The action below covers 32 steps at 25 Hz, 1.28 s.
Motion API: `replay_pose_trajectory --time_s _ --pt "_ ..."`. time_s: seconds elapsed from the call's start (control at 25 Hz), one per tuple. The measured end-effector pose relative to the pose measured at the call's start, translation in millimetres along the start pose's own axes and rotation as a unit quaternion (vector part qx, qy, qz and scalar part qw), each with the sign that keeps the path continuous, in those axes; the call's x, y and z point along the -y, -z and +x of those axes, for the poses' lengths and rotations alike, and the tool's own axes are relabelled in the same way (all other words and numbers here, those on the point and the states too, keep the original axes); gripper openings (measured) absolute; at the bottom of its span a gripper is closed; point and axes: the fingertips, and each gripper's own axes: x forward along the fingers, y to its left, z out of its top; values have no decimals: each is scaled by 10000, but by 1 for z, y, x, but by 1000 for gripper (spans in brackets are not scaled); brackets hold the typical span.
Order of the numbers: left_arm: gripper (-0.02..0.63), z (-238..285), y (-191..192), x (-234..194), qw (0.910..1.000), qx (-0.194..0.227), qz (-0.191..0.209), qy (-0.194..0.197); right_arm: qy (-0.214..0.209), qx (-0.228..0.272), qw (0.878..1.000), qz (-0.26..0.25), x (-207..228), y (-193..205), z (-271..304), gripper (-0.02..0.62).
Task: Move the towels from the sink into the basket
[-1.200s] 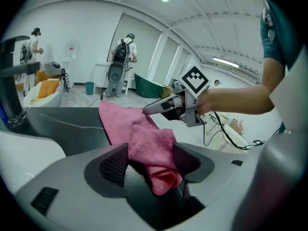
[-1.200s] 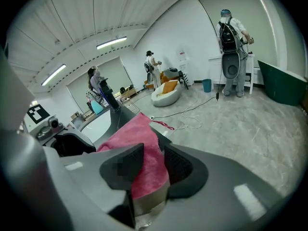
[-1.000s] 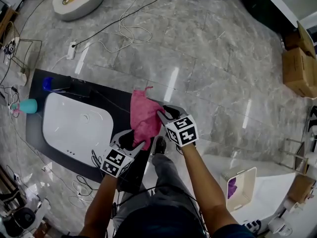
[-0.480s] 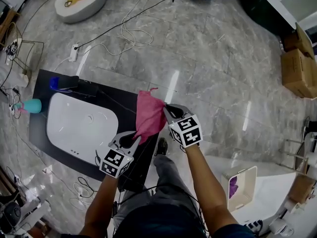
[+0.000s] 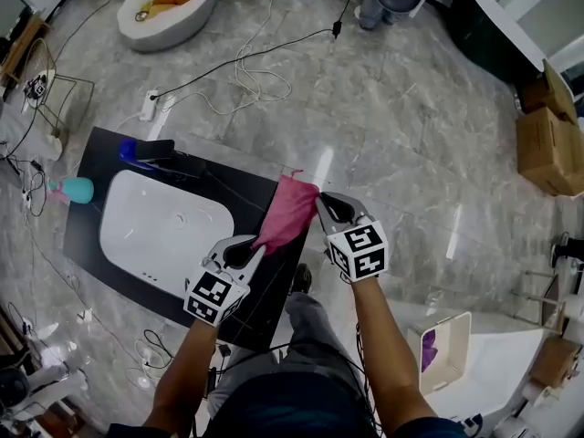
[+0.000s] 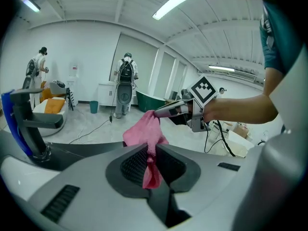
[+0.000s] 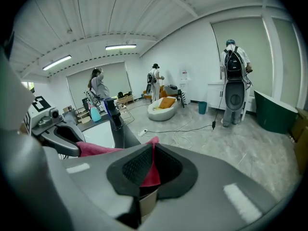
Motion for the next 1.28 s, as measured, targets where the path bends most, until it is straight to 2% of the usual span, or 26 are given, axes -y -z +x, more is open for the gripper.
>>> replay_pose_trajectory --time_s 0.68,1.04,1.28 --pt "49 -103 -100 18 9940 793 712 -231 126 1023 9939 -384 -60 -106 -97 25" --pt "49 -173 -153 41 9843 1373 1065 -298 192 1571 9854 -630 -107 -154 -161 25" --pt "49 -216 -162 57 9777 1578 1342 -338 210 1851 9795 -765 -143 -166 -194 25"
